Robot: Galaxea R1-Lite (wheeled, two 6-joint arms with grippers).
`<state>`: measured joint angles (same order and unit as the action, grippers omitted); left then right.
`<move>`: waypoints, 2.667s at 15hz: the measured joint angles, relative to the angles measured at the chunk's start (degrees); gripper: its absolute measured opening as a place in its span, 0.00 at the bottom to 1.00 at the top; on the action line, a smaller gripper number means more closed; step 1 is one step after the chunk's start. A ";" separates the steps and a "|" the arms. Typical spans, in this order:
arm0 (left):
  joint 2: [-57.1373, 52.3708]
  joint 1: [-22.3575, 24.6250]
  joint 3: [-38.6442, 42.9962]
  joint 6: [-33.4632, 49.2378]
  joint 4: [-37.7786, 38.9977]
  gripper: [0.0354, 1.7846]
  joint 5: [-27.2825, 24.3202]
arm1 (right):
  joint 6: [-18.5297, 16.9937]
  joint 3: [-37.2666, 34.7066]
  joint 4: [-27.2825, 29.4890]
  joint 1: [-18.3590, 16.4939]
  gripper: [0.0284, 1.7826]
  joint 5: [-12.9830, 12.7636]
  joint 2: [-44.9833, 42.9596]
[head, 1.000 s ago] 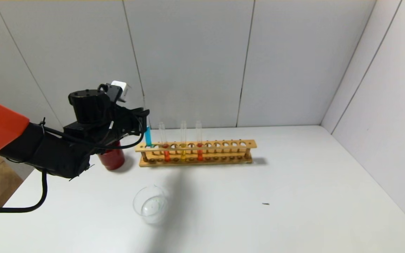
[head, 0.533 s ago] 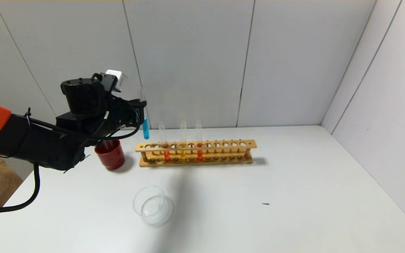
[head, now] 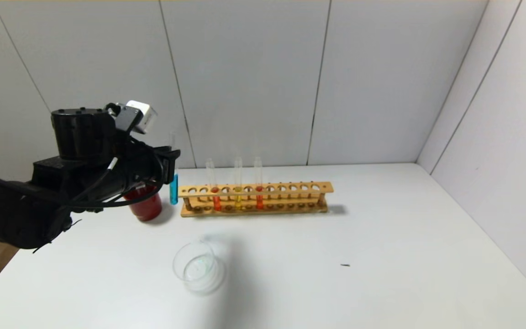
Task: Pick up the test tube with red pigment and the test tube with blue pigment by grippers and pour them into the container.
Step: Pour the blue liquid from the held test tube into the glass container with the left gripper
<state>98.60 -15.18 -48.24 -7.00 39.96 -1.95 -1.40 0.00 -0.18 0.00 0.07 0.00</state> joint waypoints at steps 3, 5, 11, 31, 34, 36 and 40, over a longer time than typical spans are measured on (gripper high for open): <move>-3.89 -0.04 6.62 -2.26 -0.27 0.16 0.17 | 0.02 0.00 0.00 0.00 0.96 0.00 0.00; -5.88 0.00 10.45 -5.77 -0.27 0.16 0.48 | 0.00 0.00 0.00 0.00 0.96 -0.02 0.00; -9.09 -0.15 16.46 -12.57 -2.39 0.16 -0.02 | 0.00 0.00 0.02 0.00 0.96 -0.05 0.00; -3.80 -16.21 11.61 -27.20 -27.43 0.16 24.73 | 0.00 0.00 0.02 0.00 0.96 -0.02 0.00; -3.43 -18.36 10.09 -27.76 -30.51 0.16 25.93 | 0.02 0.00 0.02 0.00 0.96 0.00 0.00; -3.29 -19.44 9.74 -28.31 -33.00 0.16 26.28 | 0.04 0.00 0.00 0.00 0.96 -0.02 0.00; -3.12 -20.46 6.57 -28.86 -40.59 0.16 27.14 | 0.02 0.00 0.02 0.00 0.96 -0.05 0.00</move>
<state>95.48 -35.63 -41.67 -35.85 -0.63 25.19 -1.38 0.00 -0.16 0.00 0.02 0.00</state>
